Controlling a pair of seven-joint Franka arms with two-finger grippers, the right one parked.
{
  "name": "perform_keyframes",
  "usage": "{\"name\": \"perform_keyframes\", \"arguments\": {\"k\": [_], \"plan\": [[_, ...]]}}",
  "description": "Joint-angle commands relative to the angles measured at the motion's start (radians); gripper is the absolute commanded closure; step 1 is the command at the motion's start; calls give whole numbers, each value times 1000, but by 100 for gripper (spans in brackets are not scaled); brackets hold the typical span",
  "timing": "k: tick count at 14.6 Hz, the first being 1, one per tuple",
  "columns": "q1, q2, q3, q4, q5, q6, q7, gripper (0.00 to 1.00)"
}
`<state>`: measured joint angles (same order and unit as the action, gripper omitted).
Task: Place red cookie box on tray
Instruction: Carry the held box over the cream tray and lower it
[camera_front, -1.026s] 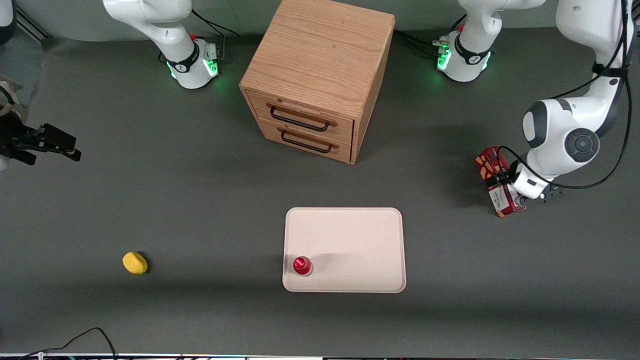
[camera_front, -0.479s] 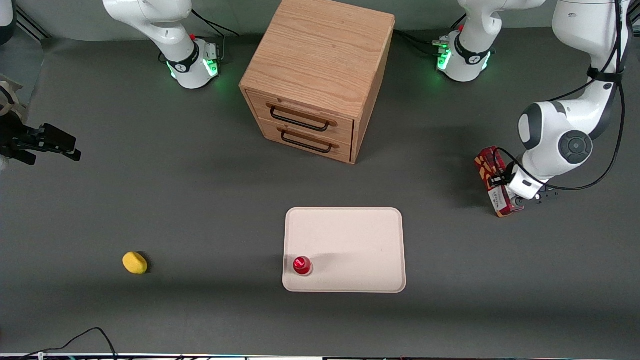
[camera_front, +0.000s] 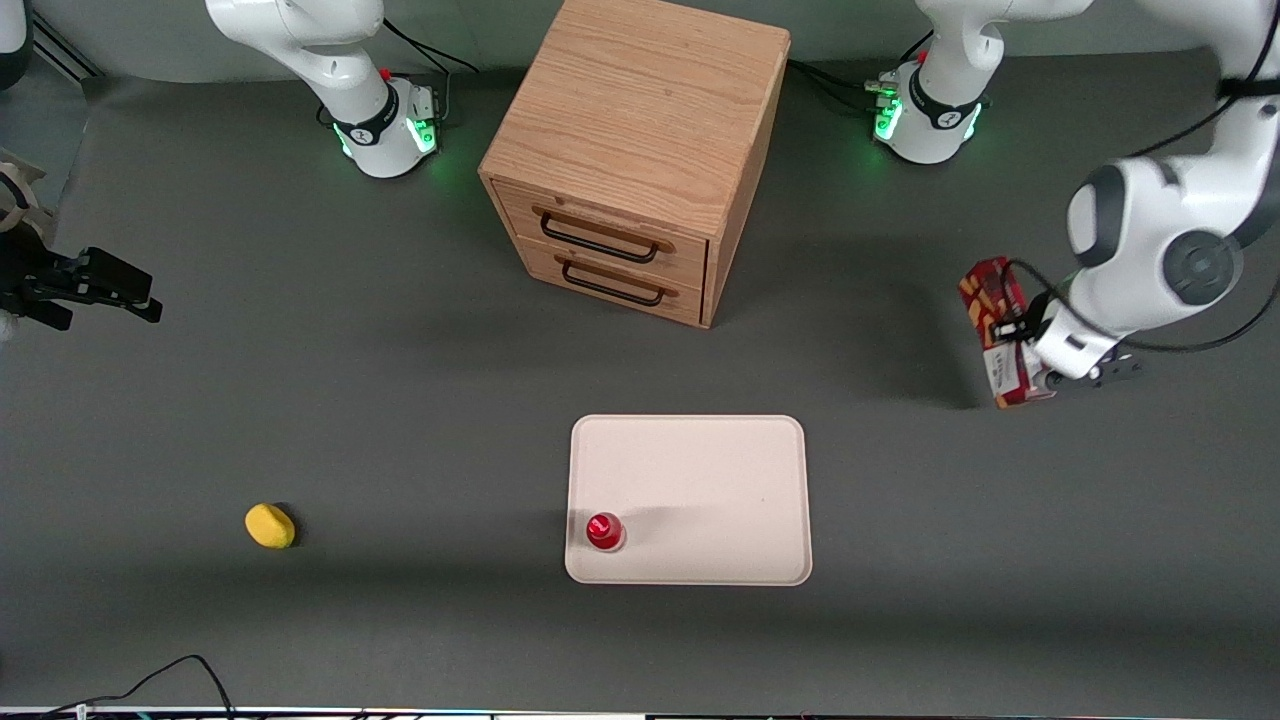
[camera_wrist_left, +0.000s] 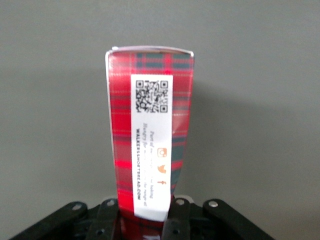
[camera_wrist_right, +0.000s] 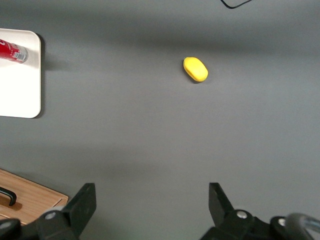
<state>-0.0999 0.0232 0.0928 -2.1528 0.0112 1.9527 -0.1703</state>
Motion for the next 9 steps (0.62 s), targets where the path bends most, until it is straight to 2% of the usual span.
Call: {"name": "perform_keyframes", "arguments": {"k": [1, 4, 7, 9], "plan": [[-35, -57, -1, 240, 1, -319, 15, 100], [-55, -26, -13, 503, -5, -582, 18, 100], [-64, 6, -63, 586, -14, -606, 2, 100], [-64, 94, -114, 675, -97, -603, -113, 100]]}}
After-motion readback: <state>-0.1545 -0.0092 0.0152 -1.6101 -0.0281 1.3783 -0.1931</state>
